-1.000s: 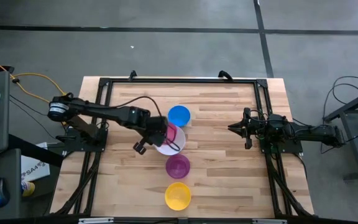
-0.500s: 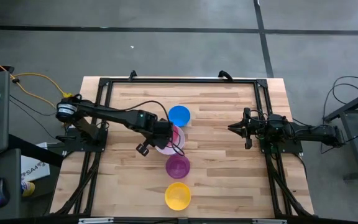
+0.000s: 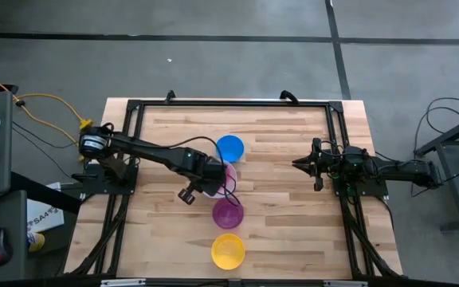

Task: Nest bowls inside each other
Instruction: Stack the red bowl on the white bowl

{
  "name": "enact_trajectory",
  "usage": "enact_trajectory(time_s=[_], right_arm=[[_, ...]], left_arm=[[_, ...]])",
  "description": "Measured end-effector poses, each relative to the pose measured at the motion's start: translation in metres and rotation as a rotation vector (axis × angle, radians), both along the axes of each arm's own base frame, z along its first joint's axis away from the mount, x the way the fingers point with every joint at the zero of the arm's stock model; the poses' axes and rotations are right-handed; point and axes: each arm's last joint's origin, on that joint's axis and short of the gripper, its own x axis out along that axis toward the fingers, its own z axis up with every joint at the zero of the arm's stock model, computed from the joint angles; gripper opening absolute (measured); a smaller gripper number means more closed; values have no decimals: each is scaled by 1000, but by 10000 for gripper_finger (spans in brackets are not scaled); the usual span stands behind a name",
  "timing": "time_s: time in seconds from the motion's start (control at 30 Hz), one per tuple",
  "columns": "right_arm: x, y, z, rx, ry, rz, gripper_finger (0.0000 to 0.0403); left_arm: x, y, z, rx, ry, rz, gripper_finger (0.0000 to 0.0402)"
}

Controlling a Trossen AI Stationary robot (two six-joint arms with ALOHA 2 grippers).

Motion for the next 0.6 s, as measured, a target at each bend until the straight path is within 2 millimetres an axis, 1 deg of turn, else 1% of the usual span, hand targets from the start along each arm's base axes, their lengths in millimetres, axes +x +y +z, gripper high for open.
enact_trajectory(time_s=[0.1, 0.17, 0.23, 0.3, 0.4, 0.47, 0.6], right_arm=[[0, 0, 0, 0, 0, 0, 39], [0, 0, 0, 0, 0, 0, 39], [0, 0, 0, 0, 0, 0, 39], [0, 0, 0, 0, 1, 0, 39], [0, 0, 0, 0, 2, 1, 39], [0, 0, 0, 0, 3, 0, 39], [0, 0, 0, 0, 3, 0, 39]], left_arm=[[5, -1, -5, -1, -10, 1, 0], [5, -1, -8, 1, 11, 1, 0], [10, -1, -10, 1, -9, -11, 0], [8, -1, -13, 5, 13, -15, 0], [12, -1, -16, 1, 3, -18, 2], [10, 0, -17, 4, 27, -16, 7], [10, -1, -18, 3, 22, -16, 13]])
